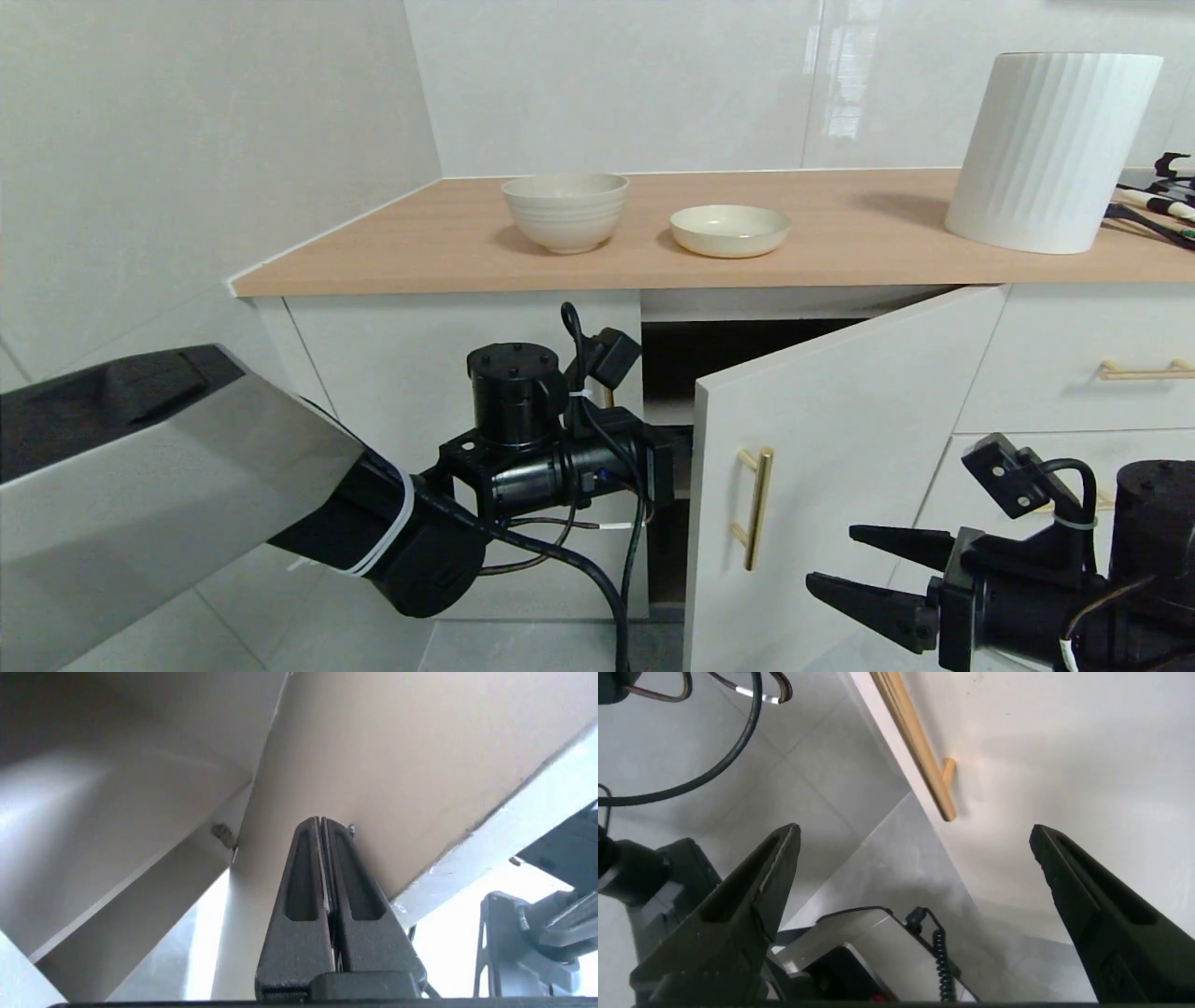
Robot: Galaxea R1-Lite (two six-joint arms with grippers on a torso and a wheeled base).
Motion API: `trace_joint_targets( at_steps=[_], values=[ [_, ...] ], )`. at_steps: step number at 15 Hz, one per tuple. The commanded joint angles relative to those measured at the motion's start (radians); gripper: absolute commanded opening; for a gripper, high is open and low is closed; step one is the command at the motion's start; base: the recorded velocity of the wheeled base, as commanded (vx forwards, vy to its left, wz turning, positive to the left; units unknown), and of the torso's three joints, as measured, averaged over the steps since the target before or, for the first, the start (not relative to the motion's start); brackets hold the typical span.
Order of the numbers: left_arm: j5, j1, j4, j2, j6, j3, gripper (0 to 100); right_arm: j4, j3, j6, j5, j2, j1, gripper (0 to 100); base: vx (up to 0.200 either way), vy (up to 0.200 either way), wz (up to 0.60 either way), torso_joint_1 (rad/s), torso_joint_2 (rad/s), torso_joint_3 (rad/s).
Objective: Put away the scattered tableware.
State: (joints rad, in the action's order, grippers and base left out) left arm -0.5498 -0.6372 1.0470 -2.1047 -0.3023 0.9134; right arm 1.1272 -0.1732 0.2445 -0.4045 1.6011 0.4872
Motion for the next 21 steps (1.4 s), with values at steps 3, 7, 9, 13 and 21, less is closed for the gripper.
trace_joint_targets(
  at_steps=[3,7,9,13,21],
  values=[
    [-0.001,-0.001,-0.001,-0.005,-0.001,0.002,0,0.000,0.003,-0.004,-0.001,0.005,0.001,100,0.000,0.000,0.00,0.000,0.00,0.000],
    [-0.001,-0.001,-0.019,-0.020,-0.001,0.022,0,0.000,0.003,-0.004,-0.001,0.003,0.001,100,-0.150,0.000,0.00,0.007,0.00,0.001],
    [-0.001,-0.001,-0.019,-0.031,-0.001,0.030,0,0.000,0.004,-0.004,-0.001,0.002,0.001,100,0.000,0.000,0.00,0.000,0.00,0.000],
    [-0.002,-0.006,-0.019,-0.052,-0.001,0.050,0,0.000,0.012,-0.005,-0.002,-0.013,0.002,100,0.000,0.000,0.00,0.000,0.00,0.000],
    [0.007,-0.055,-0.035,-0.067,-0.090,0.176,0,-0.057,0.032,-0.067,-0.004,-0.294,0.002,100,-0.075,0.000,0.00,0.002,0.00,-0.001]
  ],
)
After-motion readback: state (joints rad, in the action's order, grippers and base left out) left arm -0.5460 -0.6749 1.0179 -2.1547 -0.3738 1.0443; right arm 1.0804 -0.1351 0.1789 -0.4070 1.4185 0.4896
